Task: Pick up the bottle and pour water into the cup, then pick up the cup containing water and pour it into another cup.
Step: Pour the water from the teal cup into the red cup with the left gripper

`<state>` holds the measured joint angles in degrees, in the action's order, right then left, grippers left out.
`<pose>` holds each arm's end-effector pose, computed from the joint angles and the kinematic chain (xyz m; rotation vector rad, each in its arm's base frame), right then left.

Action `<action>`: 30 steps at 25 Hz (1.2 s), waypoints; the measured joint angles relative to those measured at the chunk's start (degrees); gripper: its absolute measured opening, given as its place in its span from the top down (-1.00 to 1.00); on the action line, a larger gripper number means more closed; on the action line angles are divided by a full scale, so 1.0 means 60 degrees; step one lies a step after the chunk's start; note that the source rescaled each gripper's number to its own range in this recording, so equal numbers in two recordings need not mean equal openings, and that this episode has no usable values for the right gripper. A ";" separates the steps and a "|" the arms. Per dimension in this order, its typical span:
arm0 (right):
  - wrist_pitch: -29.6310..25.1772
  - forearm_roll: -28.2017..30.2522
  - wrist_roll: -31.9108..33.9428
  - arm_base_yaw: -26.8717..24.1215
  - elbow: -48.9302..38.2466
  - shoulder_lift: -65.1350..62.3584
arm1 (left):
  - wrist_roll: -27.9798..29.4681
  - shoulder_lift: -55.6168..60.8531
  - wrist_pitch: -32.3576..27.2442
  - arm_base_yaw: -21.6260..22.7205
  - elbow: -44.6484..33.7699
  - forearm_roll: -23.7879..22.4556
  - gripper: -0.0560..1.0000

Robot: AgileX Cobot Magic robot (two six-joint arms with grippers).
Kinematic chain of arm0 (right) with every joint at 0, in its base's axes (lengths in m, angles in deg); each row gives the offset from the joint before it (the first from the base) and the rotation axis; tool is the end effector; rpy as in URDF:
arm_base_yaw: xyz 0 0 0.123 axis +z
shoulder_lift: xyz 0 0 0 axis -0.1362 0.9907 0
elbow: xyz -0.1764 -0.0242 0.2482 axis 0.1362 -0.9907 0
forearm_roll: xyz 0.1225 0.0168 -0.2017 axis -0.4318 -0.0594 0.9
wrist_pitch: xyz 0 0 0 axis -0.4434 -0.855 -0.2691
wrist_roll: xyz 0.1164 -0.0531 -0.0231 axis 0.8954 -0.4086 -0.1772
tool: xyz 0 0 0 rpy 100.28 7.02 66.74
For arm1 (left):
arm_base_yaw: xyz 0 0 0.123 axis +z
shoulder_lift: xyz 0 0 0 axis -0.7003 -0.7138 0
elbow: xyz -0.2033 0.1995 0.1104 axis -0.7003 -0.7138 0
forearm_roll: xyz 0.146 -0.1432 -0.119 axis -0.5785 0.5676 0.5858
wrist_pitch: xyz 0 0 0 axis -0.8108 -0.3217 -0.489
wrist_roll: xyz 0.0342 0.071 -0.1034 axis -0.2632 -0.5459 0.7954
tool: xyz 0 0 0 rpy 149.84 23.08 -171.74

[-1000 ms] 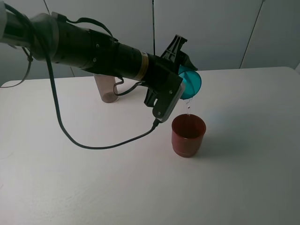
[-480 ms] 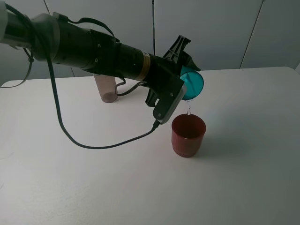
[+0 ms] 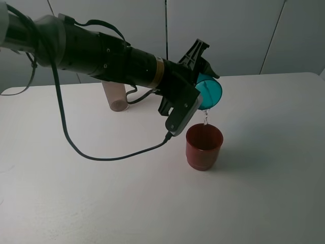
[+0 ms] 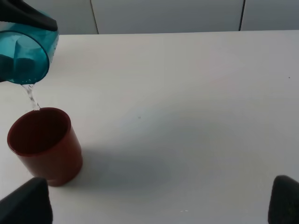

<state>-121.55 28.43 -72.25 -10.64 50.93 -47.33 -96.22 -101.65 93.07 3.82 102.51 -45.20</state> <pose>-0.0075 0.0199 0.2501 -0.0566 2.0645 0.1169 0.3304 -0.3443 0.1993 2.0451 0.4769 0.2546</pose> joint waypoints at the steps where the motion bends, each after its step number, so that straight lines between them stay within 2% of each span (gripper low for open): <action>1: 0.0000 0.0000 0.0000 0.0000 0.0000 0.0000 | -0.0022 0.0000 0.0023 -0.0017 0.0000 0.0000 0.74; 13: 0.0000 0.0000 0.0000 0.0000 0.0000 0.0000 | -0.0273 0.0000 0.0142 -0.0138 0.0000 0.0021 0.74; 22: 0.0000 0.0000 0.0000 0.0000 0.0000 0.0000 | -0.0830 0.0000 0.0142 -0.0172 0.0000 0.0040 0.74; 30: 0.0000 0.0000 0.0000 0.0000 0.0000 0.0000 | -0.1690 0.0000 0.0142 -0.0172 0.0000 0.0197 0.74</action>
<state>-121.55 28.43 -72.25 -10.64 50.93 -47.33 -106.36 -101.65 93.93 2.79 102.51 -44.02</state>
